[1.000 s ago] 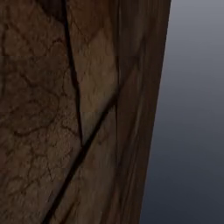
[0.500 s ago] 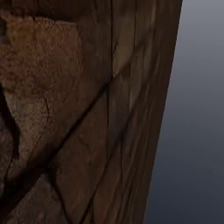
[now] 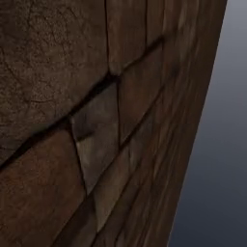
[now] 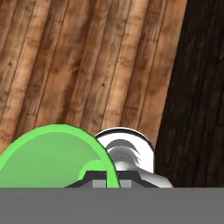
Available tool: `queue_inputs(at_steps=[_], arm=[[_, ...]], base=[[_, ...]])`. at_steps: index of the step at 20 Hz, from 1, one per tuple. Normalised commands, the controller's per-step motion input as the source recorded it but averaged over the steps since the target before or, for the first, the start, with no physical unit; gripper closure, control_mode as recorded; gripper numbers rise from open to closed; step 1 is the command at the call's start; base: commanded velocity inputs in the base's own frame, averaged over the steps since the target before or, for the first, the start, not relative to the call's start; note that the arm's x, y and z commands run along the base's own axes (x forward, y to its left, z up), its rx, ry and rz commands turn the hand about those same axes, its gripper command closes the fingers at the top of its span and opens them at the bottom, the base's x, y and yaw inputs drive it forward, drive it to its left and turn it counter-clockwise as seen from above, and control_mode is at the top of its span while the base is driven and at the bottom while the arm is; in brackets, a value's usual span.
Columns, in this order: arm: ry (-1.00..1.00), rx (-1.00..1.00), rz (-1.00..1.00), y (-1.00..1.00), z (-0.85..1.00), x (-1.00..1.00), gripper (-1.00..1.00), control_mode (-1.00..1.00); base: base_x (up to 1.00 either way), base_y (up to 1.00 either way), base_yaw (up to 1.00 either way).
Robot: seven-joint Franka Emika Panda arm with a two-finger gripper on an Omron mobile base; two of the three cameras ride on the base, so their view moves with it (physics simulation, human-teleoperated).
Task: There is a tray on the dining counter. Grab the cup, mug, and pitcher and place them on the tray. The pitcher may be placed next to the tray if it cannot fit the tray.
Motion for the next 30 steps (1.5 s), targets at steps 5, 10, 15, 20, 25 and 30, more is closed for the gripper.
queue_inputs(at_steps=[5,10,15,20,25,30], arm=[[0.0,0.0,0.0,0.0,0.0,0.0,1.0,1.0],[0.0,0.0,0.0,0.0,0.0,0.0,1.0,1.0],[0.0,0.0,0.0,0.0,0.0,0.0,1.0,1.0],[0.0,0.0,0.0,0.0,0.0,0.0,1.0,1.0],[0.0,0.0,0.0,0.0,0.0,0.0,1.0,1.0],[0.0,0.0,0.0,0.0,0.0,0.0,1.0,1.0]], base=[[1.0,-0.22,0.55],[1.0,-0.06,0.69],[1.0,-0.18,0.64],[1.0,-0.2,0.62],[0.83,-0.24,0.56],[0.76,-0.26,0.4]])
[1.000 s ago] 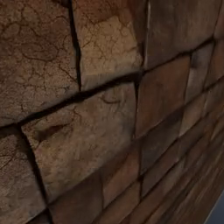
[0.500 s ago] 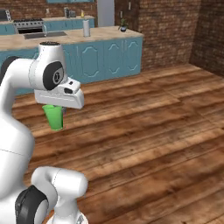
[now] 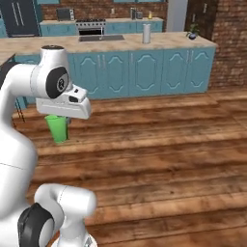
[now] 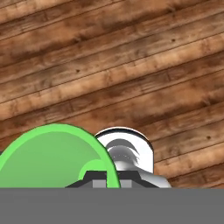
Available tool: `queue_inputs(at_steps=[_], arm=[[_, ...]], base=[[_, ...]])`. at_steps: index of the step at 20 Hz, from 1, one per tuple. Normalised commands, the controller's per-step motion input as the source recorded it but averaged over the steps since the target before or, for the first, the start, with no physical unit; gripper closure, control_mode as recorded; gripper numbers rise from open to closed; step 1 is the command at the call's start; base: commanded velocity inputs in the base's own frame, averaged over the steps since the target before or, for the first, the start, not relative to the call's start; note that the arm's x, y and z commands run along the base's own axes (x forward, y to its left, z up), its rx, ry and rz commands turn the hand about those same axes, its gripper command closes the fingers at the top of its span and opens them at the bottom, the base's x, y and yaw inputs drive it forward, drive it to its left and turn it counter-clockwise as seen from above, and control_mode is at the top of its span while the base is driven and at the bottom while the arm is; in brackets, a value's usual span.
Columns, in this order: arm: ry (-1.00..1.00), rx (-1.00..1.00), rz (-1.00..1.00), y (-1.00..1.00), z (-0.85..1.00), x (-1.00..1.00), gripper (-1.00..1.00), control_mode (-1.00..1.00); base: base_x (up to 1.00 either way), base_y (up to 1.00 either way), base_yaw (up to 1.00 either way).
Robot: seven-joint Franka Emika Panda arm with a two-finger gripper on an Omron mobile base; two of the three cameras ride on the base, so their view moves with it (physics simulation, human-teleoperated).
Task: There is a tray on the dining counter. Grab the cup, mug, and pitcher and place them on the tray. The pitcher may be placed next to the tray if it cannot fit the tray.
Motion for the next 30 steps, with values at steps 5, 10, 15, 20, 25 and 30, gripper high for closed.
queue_inputs(at_steps=[5,10,15,20,25,30], arm=[[0.0,0.0,0.0,0.0,0.0,0.0,1.0,1.0],[0.0,0.0,0.0,0.0,0.0,0.0,1.0,1.0],[0.0,0.0,0.0,0.0,0.0,0.0,1.0,1.0],[0.0,0.0,0.0,0.0,0.0,0.0,1.0,1.0],[0.0,0.0,0.0,0.0,0.0,0.0,1.0,1.0],[0.0,0.0,0.0,0.0,0.0,0.0,1.0,1.0]], base=[[0.97,-0.14,0.2],[1.0,-0.12,0.24],[0.98,-0.18,0.29],[0.95,-0.17,0.35],[0.87,-0.11,0.41],[0.78,-0.22,0.38]])
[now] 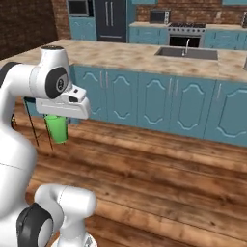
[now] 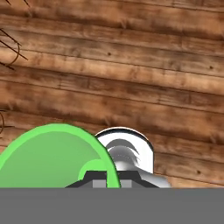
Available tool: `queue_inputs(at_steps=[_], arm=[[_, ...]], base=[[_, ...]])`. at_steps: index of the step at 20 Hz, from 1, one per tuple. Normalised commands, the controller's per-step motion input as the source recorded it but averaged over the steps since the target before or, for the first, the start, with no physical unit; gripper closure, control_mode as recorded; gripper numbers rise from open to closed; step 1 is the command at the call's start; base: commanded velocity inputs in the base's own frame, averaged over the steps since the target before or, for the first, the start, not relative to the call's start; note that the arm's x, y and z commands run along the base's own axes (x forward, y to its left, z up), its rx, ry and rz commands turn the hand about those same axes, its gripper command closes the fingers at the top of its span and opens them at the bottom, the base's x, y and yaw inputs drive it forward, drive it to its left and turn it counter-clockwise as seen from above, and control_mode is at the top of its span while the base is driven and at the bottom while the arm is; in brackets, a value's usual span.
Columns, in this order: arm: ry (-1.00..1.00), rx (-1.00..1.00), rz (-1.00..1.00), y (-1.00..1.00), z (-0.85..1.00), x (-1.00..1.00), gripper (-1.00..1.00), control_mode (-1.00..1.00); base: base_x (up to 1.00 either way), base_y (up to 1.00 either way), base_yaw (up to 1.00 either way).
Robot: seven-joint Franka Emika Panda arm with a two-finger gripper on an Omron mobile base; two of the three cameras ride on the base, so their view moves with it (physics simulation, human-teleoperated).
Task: There is a tray on the dining counter. Grab the cup, mug, and pitcher and place them on the tray. The pitcher may be placed next to the tray if it cannot fit the tray.
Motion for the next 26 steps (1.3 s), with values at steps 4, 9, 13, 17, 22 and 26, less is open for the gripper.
queue_inputs(at_steps=[4,9,13,17,22,26], arm=[[0.0,0.0,0.0,0.0,0.0,0.0,1.0,1.0],[0.0,0.0,0.0,0.0,0.0,0.0,1.0,1.0],[0.0,0.0,0.0,0.0,0.0,0.0,1.0,1.0],[0.0,0.0,0.0,0.0,0.0,0.0,1.0,1.0],[0.0,0.0,0.0,0.0,0.0,0.0,1.0,1.0],[0.0,0.0,0.0,0.0,0.0,0.0,1.0,1.0]], base=[[0.83,-0.35,0.31],[0.83,-0.41,0.3],[0.83,-0.33,0.36],[0.8,-0.38,0.41],[0.73,-0.36,0.42],[0.68,-0.32,0.42]])
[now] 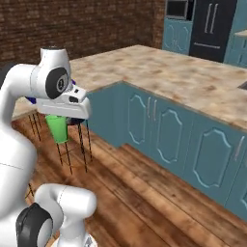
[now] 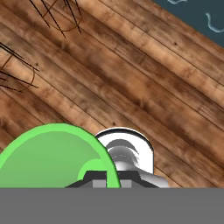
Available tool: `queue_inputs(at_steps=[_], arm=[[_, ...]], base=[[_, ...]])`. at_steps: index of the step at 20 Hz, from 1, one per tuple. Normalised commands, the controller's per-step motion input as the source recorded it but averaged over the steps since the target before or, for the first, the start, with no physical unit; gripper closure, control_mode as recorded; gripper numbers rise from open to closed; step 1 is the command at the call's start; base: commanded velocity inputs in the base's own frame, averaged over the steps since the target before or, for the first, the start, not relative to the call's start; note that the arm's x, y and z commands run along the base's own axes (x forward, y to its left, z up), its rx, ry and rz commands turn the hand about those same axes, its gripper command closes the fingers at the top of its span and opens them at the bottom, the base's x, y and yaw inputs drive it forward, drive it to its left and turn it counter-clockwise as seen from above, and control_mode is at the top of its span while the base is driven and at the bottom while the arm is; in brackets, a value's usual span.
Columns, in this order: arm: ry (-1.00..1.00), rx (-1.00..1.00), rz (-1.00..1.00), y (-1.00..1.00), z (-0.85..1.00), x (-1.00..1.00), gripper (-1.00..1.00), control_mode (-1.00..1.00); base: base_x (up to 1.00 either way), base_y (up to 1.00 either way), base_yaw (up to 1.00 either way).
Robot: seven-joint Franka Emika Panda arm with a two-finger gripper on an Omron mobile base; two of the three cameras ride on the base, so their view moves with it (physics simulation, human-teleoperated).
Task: There is a tray on the dining counter. Grab the cup, mug, and pitcher and place them on the tray. The pitcher may be placed next to the tray if it cannot fit the tray.
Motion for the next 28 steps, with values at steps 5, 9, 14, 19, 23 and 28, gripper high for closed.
queue_inputs(at_steps=[5,9,14,19,23,28], arm=[[0.0,0.0,0.0,0.0,0.0,0.0,1.0,1.0],[0.0,0.0,0.0,0.0,0.0,0.0,1.0,1.0],[0.0,0.0,0.0,0.0,0.0,0.0,1.0,1.0],[0.0,0.0,0.0,0.0,0.0,0.0,1.0,1.0],[0.0,0.0,0.0,0.0,0.0,0.0,1.0,1.0],[0.0,0.0,0.0,0.0,0.0,0.0,1.0,1.0]], base=[[0.66,-0.06,0.55],[0.71,-0.14,0.55],[0.68,-0.39,0.47],[0.61,-0.41,0.39],[0.66,-0.32,0.32],[0.65,-0.31,0.33]])
